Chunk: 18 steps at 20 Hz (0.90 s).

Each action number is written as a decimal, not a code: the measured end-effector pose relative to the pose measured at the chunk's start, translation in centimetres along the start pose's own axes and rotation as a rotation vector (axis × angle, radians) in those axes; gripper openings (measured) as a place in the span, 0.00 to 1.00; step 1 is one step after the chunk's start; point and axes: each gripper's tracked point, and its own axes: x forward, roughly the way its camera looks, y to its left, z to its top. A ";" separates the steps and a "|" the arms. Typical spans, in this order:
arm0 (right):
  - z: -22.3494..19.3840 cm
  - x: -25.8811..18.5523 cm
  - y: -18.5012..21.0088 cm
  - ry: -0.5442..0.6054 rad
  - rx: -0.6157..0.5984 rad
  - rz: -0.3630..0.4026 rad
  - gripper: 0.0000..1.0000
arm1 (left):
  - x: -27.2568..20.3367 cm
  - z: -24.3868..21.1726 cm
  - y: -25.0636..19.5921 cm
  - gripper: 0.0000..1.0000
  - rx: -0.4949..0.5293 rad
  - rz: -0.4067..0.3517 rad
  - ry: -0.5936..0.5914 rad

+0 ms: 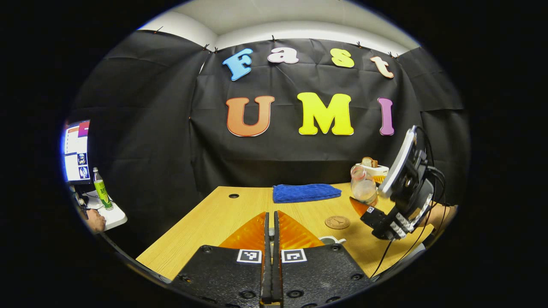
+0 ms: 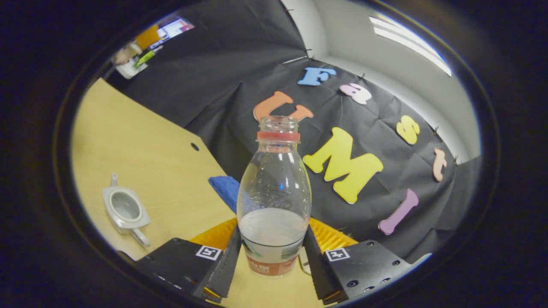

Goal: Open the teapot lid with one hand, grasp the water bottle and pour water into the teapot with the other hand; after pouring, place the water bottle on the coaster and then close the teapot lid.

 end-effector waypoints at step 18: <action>-6.2 8.0 4.3 0.212 0.691 0.193 0.74 | 1.2 -1.7 -0.8 0.03 0.038 0.000 0.041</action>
